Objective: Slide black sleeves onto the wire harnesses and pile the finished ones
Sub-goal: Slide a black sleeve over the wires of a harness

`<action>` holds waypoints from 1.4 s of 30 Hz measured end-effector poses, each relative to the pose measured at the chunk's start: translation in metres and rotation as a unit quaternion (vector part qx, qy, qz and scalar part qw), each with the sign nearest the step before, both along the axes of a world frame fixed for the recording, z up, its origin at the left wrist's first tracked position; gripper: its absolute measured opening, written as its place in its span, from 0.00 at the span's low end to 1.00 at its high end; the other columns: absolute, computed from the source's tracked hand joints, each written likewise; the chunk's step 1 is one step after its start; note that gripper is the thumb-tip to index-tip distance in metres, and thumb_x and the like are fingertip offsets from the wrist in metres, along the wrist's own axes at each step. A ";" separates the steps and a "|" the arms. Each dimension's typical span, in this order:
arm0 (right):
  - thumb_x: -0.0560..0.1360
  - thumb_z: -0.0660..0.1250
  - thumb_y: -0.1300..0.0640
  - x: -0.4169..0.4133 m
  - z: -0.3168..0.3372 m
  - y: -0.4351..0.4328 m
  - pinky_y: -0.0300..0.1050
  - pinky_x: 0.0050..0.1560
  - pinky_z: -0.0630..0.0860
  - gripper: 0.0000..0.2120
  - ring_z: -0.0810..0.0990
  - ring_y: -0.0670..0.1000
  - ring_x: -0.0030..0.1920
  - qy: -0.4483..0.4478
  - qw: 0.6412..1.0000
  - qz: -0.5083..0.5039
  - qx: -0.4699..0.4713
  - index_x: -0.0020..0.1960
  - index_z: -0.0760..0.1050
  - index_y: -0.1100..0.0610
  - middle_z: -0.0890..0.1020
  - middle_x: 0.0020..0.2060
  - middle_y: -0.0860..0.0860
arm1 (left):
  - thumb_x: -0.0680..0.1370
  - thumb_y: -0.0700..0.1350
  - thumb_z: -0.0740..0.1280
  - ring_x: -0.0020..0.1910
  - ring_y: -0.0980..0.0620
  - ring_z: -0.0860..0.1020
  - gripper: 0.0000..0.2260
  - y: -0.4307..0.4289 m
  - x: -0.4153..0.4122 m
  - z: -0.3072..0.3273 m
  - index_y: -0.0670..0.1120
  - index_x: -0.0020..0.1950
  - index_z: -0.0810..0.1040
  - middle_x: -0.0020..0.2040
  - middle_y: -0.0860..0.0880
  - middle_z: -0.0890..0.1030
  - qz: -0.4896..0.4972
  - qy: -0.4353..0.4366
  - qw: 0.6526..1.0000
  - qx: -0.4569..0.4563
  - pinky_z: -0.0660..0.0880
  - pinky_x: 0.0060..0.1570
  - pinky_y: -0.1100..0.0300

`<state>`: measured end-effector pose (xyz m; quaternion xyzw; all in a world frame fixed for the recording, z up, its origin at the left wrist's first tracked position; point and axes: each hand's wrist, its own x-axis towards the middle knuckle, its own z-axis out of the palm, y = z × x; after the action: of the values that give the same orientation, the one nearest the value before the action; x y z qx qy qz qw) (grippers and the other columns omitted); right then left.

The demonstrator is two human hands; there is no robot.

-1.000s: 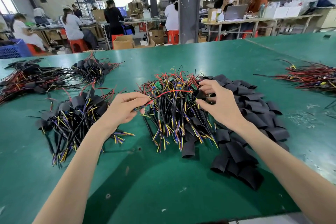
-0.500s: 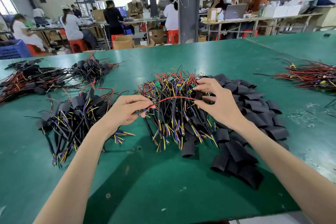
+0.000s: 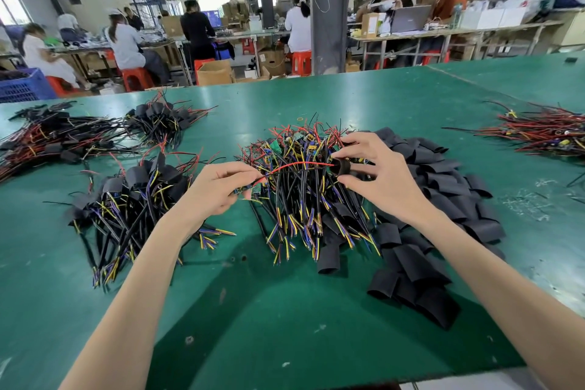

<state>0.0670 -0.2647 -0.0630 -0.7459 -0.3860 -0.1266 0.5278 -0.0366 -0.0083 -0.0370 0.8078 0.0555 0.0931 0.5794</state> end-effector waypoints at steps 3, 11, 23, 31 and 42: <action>0.68 0.72 0.67 0.001 0.000 0.000 0.32 0.54 0.74 0.26 0.79 0.42 0.55 -0.005 1.000 -0.001 0.000 0.62 0.70 0.50 0.82 0.50 0.41 | 0.79 0.39 0.63 0.19 0.58 0.55 0.07 0.001 0.001 -0.003 0.41 0.49 0.81 0.30 0.47 0.74 -0.010 0.005 1.000 0.010 0.51 0.20 0.72; 0.69 0.71 0.64 0.000 -0.002 0.001 0.40 0.57 0.71 0.27 0.76 0.45 0.53 -0.128 0.981 -0.059 -0.130 0.65 0.69 0.50 0.80 0.50 0.44 | 0.72 0.45 0.70 0.23 0.58 0.58 0.08 -0.009 -0.002 -0.006 0.49 0.51 0.80 0.28 0.54 0.68 -0.099 -0.003 0.994 0.053 0.54 0.23 0.68; 0.69 0.71 0.64 -0.010 -0.001 0.010 0.41 0.62 0.61 0.26 0.76 0.54 0.54 -0.235 0.952 -0.057 -0.188 0.65 0.71 0.56 0.81 0.51 0.49 | 0.75 0.43 0.71 0.32 0.50 0.70 0.11 -0.036 0.004 -0.020 0.50 0.55 0.74 0.48 0.48 0.78 -0.077 -0.026 0.988 0.129 0.66 0.24 0.61; 0.71 0.70 0.61 -0.019 -0.010 0.019 0.48 0.56 0.72 0.27 0.73 0.47 0.56 -0.181 0.966 -0.006 -0.182 0.68 0.67 0.51 0.78 0.53 0.46 | 0.73 0.41 0.73 0.29 0.49 0.72 0.10 -0.034 0.006 -0.022 0.51 0.51 0.77 0.33 0.53 0.77 -0.094 -0.054 0.987 0.118 0.71 0.31 0.59; 0.72 0.70 0.61 -0.024 -0.015 0.021 0.51 0.53 0.74 0.27 0.72 0.46 0.56 -0.197 0.965 0.002 -0.173 0.68 0.66 0.50 0.78 0.53 0.45 | 0.72 0.35 0.72 0.33 0.47 0.75 0.08 -0.034 0.010 -0.028 0.43 0.48 0.77 0.35 0.49 0.80 -0.114 -0.039 0.991 0.066 0.73 0.32 0.60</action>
<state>0.0434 -0.2433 -0.0776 -0.7856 -0.4996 -0.2012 0.3045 -0.0265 -0.0420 -0.0646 0.8411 -0.0656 0.0613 0.5334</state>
